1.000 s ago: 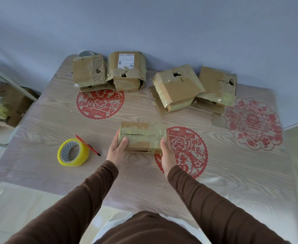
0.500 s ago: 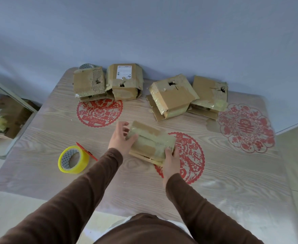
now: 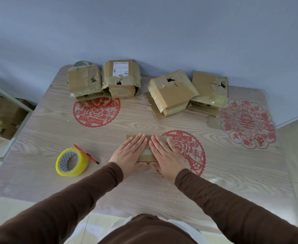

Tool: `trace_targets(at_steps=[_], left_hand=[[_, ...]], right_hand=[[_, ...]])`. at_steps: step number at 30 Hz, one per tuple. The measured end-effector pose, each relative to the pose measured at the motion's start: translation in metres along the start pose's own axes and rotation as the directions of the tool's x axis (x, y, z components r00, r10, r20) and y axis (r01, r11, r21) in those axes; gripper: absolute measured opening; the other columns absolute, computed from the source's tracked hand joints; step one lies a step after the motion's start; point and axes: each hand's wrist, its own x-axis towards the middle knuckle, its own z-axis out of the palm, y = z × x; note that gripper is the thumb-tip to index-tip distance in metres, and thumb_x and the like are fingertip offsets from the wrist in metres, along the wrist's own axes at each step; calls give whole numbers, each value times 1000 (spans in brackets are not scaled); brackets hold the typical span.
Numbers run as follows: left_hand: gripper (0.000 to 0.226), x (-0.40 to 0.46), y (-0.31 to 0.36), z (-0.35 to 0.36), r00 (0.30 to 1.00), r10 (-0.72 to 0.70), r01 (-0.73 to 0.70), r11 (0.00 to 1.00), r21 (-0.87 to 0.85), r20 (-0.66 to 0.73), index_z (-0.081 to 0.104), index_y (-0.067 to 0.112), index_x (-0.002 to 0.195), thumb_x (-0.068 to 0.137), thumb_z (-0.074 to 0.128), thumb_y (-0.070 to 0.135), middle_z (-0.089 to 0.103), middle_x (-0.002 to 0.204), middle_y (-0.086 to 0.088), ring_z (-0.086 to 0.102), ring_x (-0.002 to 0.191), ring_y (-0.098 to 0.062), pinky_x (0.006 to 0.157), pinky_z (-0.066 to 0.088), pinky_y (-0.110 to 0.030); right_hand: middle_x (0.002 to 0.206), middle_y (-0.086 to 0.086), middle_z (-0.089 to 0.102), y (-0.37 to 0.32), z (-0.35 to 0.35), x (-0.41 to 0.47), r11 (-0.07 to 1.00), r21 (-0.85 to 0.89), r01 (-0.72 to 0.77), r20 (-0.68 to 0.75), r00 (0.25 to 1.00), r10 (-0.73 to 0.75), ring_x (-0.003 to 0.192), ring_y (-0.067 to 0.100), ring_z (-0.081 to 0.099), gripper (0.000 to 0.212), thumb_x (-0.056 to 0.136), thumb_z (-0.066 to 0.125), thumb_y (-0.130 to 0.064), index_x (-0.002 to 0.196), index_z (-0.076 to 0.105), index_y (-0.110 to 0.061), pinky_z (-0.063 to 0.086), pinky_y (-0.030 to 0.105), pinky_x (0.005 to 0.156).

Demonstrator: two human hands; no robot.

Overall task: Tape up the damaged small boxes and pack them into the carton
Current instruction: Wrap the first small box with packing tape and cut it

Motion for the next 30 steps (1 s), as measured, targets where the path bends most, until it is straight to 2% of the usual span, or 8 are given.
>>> trace_targets(at_steps=[9,12,14,16,20,22,25,30], left_hand=[[88,5,-12,-13,1000,5,-8,994,-107,-28,18,15,160,93,35,69,15,167,-6,2,155,-17,125,3,-38],[84,0,-21,-22,956,-265,224,934,-277,-122,10,23,161,95,50,56,-3,168,0,-10,155,-17,126,-1,-41],[82,-6,-22,-21,805,-583,431,700,-569,-108,13,22,161,96,59,43,-1,168,0,-4,155,-14,126,4,-38],[79,-11,-16,-17,647,-758,482,325,-814,81,15,22,161,98,59,41,6,168,-1,6,155,-14,126,11,-37],[73,-8,21,-9,681,-595,416,-164,-894,426,12,24,161,102,52,40,23,164,-1,27,150,-19,122,23,-33],[74,-1,36,1,695,-513,412,-290,-864,503,11,28,161,101,55,35,37,159,-3,46,139,-20,118,35,-37],[83,4,50,17,652,-529,376,-397,-837,544,15,33,160,95,67,33,56,144,-2,62,120,-18,110,46,-42],[94,5,67,29,662,-559,235,-479,-846,500,24,32,158,82,80,35,67,132,0,65,119,-18,109,47,-42]], right_hand=[[169,6,10,13,-25,7,989,134,-60,86,995,49,155,28,6,83,91,37,-69,158,23,-21,17,57,123],[166,10,17,30,-45,19,904,327,-276,139,960,243,152,35,13,83,83,54,-75,149,32,-29,15,55,122],[154,5,38,34,-45,20,746,502,-438,187,897,401,142,32,31,83,79,55,-79,147,36,-34,30,50,117],[144,3,48,27,-41,17,504,648,-571,321,805,498,134,29,41,86,76,46,-89,147,35,-43,40,51,111],[149,2,51,-8,-39,-3,43,781,-622,564,734,377,133,26,51,83,86,37,-83,153,34,-33,36,42,115],[155,5,43,-21,-30,-10,-54,738,-673,647,681,342,141,28,42,78,96,33,-71,156,31,-22,30,41,118],[155,3,45,-28,-14,-10,10,776,-631,567,705,427,143,26,41,77,96,31,-70,156,32,-21,31,41,120],[152,-10,46,-35,-8,0,-271,870,-411,492,755,433,139,12,46,74,97,56,-54,159,24,-28,35,40,119]])
